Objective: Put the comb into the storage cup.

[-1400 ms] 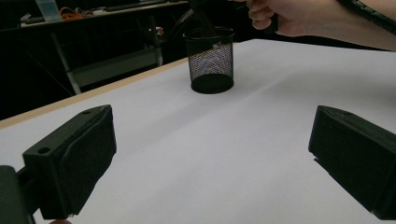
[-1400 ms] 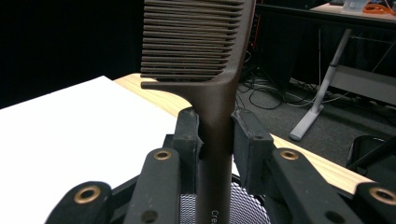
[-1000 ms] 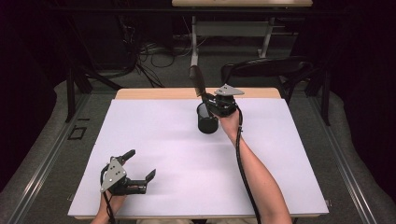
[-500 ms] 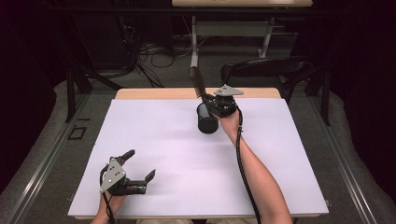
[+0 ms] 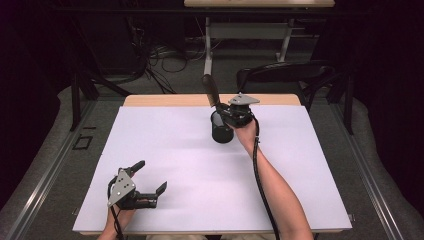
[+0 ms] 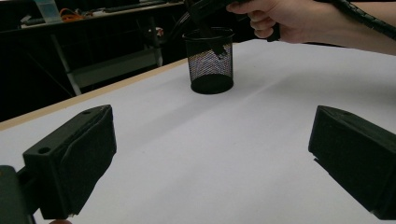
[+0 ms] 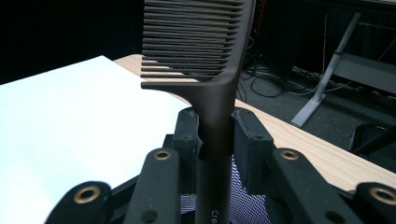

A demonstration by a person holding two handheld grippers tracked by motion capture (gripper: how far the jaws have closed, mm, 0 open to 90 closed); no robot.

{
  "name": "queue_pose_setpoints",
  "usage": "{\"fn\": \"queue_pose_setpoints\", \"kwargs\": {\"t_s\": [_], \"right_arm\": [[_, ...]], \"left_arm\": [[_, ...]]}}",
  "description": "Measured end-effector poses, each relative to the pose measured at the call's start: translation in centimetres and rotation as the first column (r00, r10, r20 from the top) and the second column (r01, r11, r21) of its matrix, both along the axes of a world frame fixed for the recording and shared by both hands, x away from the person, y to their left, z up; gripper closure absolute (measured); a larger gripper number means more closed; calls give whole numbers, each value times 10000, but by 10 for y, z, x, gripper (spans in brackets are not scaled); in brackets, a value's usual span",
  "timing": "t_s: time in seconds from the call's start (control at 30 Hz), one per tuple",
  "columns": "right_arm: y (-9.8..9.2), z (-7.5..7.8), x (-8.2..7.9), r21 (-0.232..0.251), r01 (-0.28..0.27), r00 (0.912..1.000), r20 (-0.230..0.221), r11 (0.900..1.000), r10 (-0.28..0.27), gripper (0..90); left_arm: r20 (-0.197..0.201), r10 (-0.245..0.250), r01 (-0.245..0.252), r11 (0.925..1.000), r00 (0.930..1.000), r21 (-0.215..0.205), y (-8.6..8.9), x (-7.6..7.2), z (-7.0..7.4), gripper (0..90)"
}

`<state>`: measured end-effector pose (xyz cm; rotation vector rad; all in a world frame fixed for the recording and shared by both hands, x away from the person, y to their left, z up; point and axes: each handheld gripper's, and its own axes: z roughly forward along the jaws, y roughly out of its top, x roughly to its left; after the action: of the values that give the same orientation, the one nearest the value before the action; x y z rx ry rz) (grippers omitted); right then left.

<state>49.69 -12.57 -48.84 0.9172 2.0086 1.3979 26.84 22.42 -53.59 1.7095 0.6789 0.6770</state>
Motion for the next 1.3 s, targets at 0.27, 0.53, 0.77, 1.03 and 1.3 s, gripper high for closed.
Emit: {"fn": "queue_pose_setpoints", "kwargs": {"t_s": [0.27,0.53,0.77,1.03,1.3], "right_arm": [[0,-1,0,0,1,10000,-44,10000,-1,725],[0,-2,1,-52,-36,9999,-125,10000,36,724],[-1,-3,1,-90,-56,9997,-232,9999,54,724],[-2,-4,2,-309,-54,9991,-428,9995,41,724],[-2,-9,1,-304,-52,9986,-531,9995,36,723]], "left_arm": [[-1,16,-16,10000,10000,-11,1,0,0,10],[-23,28,-28,10000,10000,-15,1,0,0,10],[-1,28,-28,10000,10000,22,1,0,0,10],[-42,65,-65,10000,10000,-12,1,1,-1,12],[-28,46,-46,10000,10000,9,1,0,0,12]]}}
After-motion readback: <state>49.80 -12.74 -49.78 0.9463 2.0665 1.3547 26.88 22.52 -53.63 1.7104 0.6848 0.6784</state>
